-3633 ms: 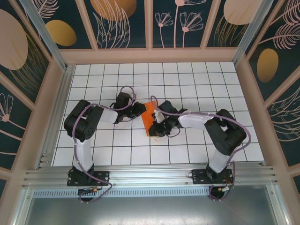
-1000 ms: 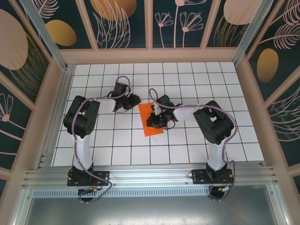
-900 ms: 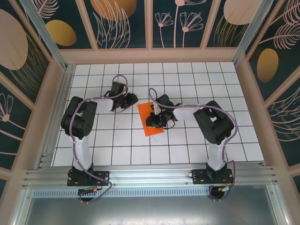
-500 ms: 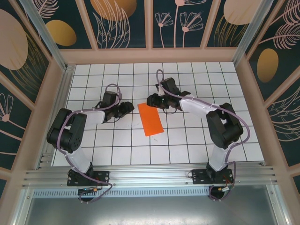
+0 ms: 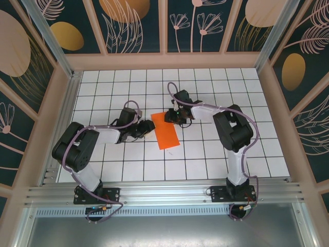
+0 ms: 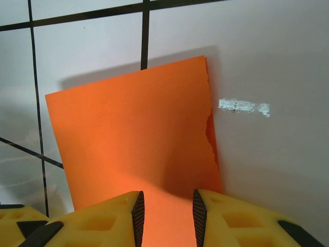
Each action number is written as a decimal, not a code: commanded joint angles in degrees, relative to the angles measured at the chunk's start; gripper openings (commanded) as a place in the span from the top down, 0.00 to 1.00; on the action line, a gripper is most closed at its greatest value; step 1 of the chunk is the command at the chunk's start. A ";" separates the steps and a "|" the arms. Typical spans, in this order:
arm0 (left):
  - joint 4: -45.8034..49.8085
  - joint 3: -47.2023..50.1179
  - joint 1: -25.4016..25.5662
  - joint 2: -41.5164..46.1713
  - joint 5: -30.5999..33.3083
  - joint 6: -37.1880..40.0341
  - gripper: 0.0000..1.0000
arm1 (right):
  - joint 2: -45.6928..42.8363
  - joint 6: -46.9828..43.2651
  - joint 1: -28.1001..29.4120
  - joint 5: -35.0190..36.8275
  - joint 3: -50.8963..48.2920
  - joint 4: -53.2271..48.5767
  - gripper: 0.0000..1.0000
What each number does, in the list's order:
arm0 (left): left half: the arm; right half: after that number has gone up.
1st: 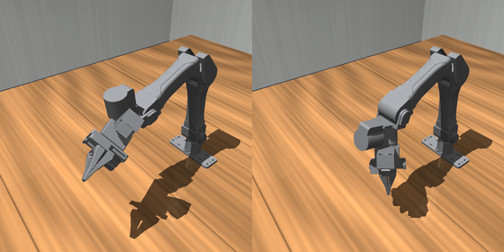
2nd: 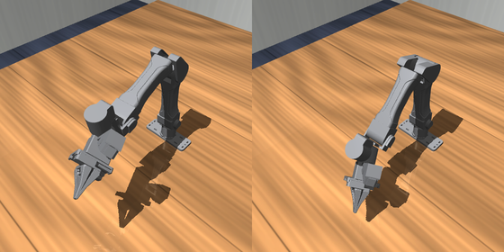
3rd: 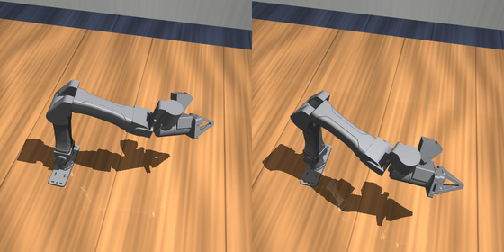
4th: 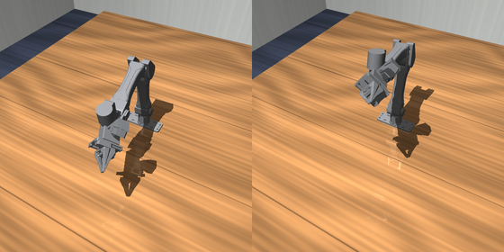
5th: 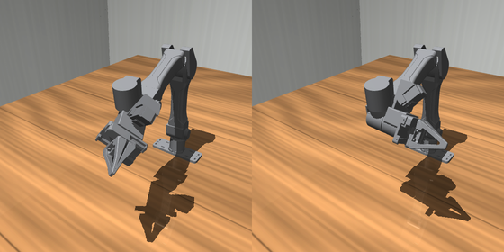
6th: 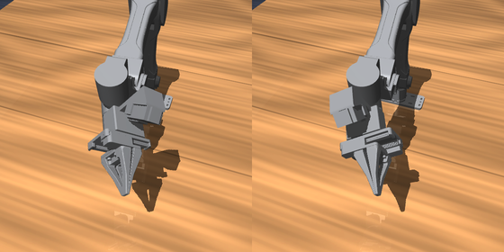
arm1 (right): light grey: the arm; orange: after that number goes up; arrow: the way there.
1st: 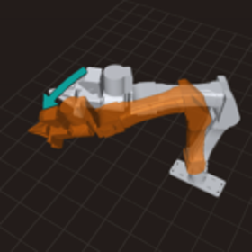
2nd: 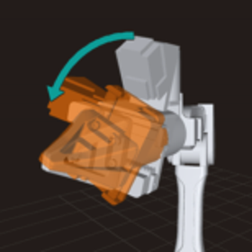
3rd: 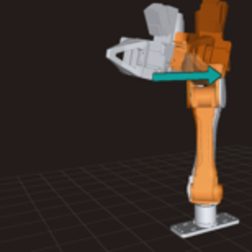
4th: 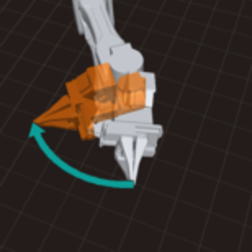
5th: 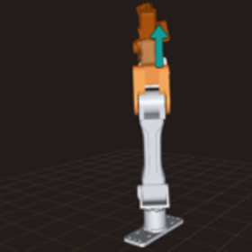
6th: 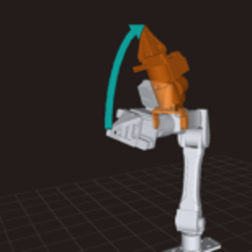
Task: Fold a paper plane with a square sheet of paper (pick it up from the middle)
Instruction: First fold in half a square sheet of paper at the center of the table, then turn over the paper at the center of the table.
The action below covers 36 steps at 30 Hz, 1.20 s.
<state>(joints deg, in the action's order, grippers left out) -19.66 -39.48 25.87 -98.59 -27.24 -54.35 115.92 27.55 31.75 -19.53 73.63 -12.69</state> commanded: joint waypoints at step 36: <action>-4.38 -0.55 3.48 -2.47 -3.65 -3.39 0.58 | 4.31 6.24 -4.72 -6.68 -4.29 4.06 0.68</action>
<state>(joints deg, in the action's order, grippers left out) -28.73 -39.94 28.86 -103.88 -33.15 -60.49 117.80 34.87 27.44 -28.86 72.14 -7.66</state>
